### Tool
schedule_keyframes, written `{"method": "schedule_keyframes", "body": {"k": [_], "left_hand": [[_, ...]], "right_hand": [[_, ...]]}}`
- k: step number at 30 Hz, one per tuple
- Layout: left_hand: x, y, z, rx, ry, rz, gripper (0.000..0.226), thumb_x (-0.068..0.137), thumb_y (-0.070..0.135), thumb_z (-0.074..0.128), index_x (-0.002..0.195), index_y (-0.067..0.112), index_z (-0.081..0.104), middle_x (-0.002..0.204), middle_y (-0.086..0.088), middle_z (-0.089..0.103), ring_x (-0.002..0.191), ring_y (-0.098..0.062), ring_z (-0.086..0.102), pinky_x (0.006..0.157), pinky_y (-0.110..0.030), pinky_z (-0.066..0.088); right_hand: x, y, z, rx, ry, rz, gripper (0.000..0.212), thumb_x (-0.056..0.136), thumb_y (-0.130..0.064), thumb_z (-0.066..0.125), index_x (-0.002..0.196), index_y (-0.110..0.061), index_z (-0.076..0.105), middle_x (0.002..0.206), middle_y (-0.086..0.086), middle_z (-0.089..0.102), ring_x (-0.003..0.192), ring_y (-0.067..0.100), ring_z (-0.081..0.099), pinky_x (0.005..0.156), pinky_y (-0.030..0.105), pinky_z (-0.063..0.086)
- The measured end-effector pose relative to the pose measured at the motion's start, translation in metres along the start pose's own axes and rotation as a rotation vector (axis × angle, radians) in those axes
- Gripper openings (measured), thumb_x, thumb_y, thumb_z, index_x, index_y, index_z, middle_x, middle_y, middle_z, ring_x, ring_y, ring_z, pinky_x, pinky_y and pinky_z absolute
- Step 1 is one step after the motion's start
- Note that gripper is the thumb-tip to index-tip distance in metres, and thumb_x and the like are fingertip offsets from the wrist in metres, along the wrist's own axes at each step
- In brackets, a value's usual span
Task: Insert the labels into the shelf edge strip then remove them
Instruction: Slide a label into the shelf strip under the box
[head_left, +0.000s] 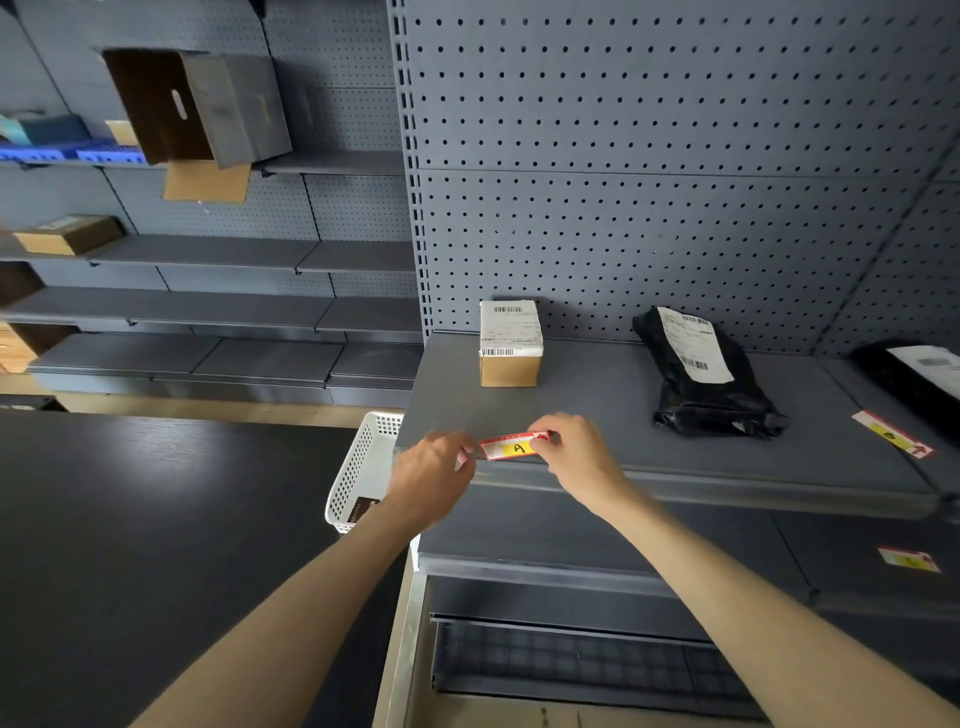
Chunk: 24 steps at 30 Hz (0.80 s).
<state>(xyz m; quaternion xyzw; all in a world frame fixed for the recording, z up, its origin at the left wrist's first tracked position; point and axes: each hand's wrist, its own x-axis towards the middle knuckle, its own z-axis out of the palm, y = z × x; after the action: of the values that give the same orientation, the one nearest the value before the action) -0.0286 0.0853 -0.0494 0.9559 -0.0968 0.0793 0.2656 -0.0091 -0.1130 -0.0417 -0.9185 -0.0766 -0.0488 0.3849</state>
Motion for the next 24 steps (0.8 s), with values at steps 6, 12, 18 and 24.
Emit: {"method": "schedule_keyframes", "body": {"k": [6, 12, 18, 24], "left_hand": [[-0.013, -0.007, 0.014, 0.057, 0.050, 0.094, 0.018, 0.088, 0.014, 0.058, 0.102, 0.016, 0.069, 0.106, -0.001, 0.070, 0.102, -0.021, 0.059, 0.082, -0.036, 0.051], [-0.021, -0.008, 0.016, 0.075, 0.054, 0.129, 0.020, 0.087, 0.014, 0.059, 0.103, 0.015, 0.072, 0.107, -0.001, 0.069, 0.101, -0.022, 0.059, 0.086, -0.038, 0.049], [-0.021, -0.007, 0.015, 0.102, 0.002, 0.123, 0.026, 0.088, 0.014, 0.059, 0.113, 0.016, 0.068, 0.116, -0.001, 0.066, 0.110, -0.020, 0.056, 0.095, -0.040, 0.046], [-0.022, 0.008, 0.011, 0.134, 0.006, 0.133, 0.030, 0.089, 0.017, 0.057, 0.118, 0.017, 0.063, 0.118, -0.002, 0.063, 0.111, -0.021, 0.056, 0.093, -0.037, 0.047]], "right_hand": [[-0.001, 0.008, 0.009, -0.030, -0.009, -0.005, 0.019, 0.090, -0.009, 0.055, 0.095, -0.016, 0.072, 0.085, 0.004, 0.063, 0.062, 0.012, 0.053, 0.054, 0.023, 0.038], [0.000, 0.001, 0.020, -0.118, -0.046, -0.058, 0.021, 0.092, -0.008, 0.051, 0.094, -0.015, 0.071, 0.084, 0.001, 0.056, 0.073, 0.019, 0.053, 0.059, 0.026, 0.035], [-0.001, -0.008, 0.024, -0.289, -0.084, -0.121, 0.018, 0.096, -0.010, 0.051, 0.097, -0.012, 0.069, 0.086, 0.001, 0.047, 0.073, 0.024, 0.055, 0.058, 0.030, 0.037], [-0.015, -0.017, 0.007, -0.318, -0.049, -0.100, 0.028, 0.095, -0.022, 0.055, 0.121, -0.012, 0.051, 0.113, 0.006, 0.046, 0.082, 0.030, 0.060, 0.066, 0.039, 0.049]]}}
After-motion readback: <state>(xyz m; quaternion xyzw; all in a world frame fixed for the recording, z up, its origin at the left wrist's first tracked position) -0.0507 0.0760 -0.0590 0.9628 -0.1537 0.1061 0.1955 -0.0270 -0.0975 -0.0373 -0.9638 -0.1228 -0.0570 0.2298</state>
